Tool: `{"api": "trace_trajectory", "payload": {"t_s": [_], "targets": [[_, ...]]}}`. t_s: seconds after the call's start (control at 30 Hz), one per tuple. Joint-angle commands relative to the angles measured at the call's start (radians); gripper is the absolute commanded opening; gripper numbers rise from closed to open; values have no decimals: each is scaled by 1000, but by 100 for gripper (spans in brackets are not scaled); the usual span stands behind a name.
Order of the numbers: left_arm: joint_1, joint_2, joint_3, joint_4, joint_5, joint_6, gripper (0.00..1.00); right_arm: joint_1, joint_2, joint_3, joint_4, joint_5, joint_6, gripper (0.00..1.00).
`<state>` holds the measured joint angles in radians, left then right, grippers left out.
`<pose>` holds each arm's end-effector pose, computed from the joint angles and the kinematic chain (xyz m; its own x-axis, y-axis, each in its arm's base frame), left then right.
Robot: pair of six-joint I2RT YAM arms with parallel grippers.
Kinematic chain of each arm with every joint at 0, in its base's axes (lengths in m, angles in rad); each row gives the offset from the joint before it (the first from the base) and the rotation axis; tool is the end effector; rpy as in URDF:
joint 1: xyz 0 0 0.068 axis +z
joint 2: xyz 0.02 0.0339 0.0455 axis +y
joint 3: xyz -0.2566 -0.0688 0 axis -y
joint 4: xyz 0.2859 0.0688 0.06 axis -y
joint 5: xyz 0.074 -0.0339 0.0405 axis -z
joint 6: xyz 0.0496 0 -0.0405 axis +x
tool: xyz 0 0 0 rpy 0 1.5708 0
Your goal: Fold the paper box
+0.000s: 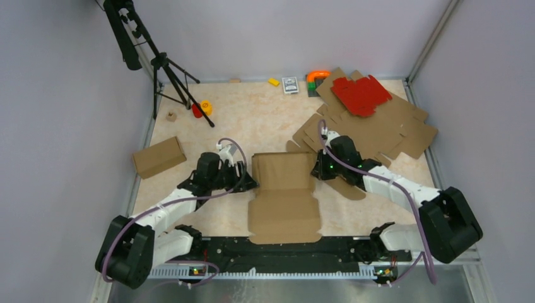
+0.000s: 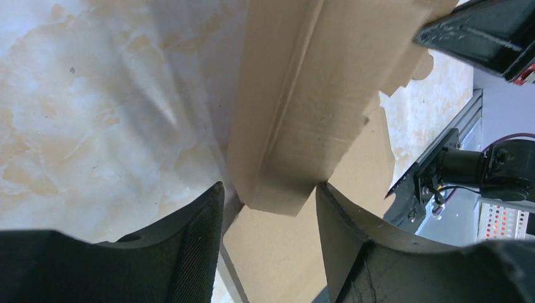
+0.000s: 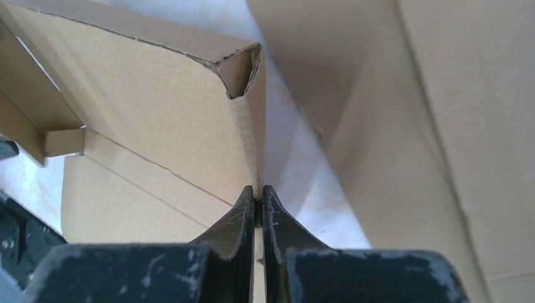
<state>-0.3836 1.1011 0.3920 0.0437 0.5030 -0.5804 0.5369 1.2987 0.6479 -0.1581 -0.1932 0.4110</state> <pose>0.2250 -0.1166 0.1292 -0.8514 -0.1745 -0.4946 0.2543 0.6874 -0.6803 0.2525 0.1614 0.1464 -0.8160 -0.0294 -0.5773 -0.3162 0.8588 0.4031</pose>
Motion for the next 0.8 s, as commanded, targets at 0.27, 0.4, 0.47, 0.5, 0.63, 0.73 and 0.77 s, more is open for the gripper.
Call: {"api": "trace_trajectory", "payload": {"t_s": [0.27, 0.4, 0.47, 0.5, 0.63, 0.73, 0.77], "targets": [[3, -172, -104, 194, -48, 88, 60, 126, -201, -163, 343, 384, -211, 0], [4, -228, -117, 190, -81, 117, 62, 129, -202, -240, 455, 423, -240, 0], [5, -254, -119, 177, -85, 120, 63, 130, -210, -282, 527, 447, -249, 0], [4, -268, -124, 176, -90, 117, 63, 133, -214, -307, 571, 460, -251, 0], [4, -308, -152, 187, -132, 104, 64, 147, -218, -420, 801, 481, -293, 0], [4, -327, -166, 205, -154, 93, 64, 156, -188, -465, 911, 488, -330, 0], [4, -334, -171, 211, -167, 85, 63, 156, -175, -472, 930, 488, -336, 0]]}}
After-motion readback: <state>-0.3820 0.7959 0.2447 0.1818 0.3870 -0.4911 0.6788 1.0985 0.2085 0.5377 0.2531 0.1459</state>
